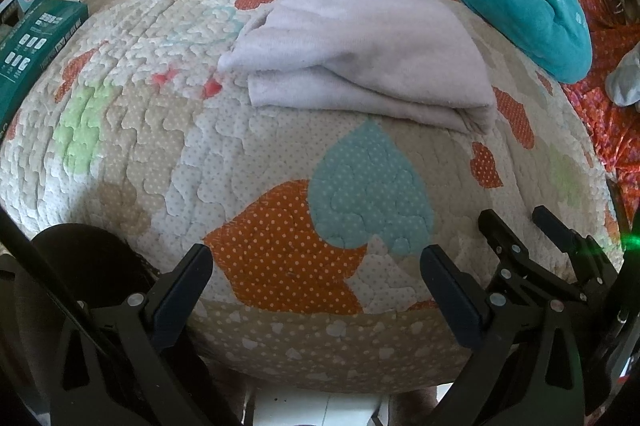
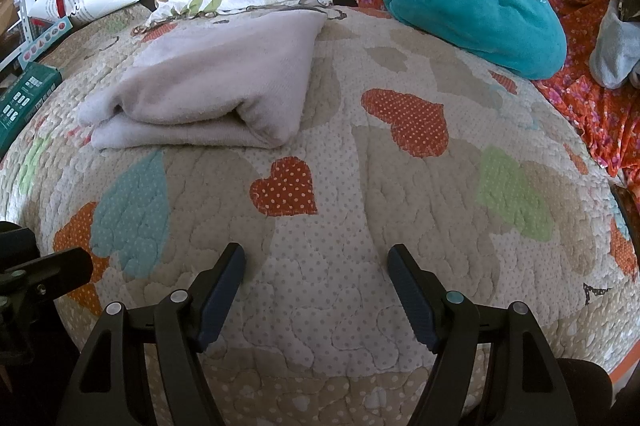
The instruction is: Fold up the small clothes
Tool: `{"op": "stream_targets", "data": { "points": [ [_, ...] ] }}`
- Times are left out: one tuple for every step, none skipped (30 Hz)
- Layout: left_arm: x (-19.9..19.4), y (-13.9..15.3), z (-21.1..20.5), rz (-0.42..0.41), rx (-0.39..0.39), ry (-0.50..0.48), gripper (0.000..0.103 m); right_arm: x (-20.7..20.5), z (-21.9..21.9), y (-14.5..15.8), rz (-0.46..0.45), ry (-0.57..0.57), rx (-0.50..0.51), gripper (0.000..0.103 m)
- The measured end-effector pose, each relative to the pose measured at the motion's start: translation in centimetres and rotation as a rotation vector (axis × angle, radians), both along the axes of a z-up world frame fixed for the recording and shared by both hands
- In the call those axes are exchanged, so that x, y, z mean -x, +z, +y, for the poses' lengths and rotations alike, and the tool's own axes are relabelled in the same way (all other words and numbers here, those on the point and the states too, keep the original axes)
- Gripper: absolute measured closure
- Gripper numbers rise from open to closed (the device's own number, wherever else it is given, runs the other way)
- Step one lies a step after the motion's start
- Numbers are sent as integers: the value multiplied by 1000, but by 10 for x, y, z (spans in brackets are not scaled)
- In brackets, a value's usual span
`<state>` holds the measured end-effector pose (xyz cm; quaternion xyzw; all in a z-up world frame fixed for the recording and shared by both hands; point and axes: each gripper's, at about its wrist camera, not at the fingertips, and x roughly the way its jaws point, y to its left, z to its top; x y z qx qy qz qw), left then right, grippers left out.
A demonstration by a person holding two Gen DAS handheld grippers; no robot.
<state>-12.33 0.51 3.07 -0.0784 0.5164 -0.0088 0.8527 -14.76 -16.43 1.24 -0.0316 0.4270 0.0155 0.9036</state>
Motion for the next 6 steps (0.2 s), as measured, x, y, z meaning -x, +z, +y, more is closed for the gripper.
{"op": "stream_targets", "data": {
  "points": [
    [0, 0, 1, -1, 5, -1, 0, 0, 0, 0, -2, -1, 1, 25],
    [-1, 0, 1, -1, 10, -4, 0, -1, 1, 1, -2, -1, 2, 25],
    [-1, 0, 1, -2, 16, -12, 0, 0, 1, 0, -1, -1, 2, 25],
    [-2, 0, 0, -4, 18, -16, 0, -1, 1, 1, 1, 0, 3, 25],
    [-1, 0, 0, -5, 17, -17, 0, -1, 0, 0, 2, 0, 3, 25],
    [-2, 0, 0, -7, 17, -17, 0, -1, 1, 0, 1, 0, 3, 25]
  ]
}}
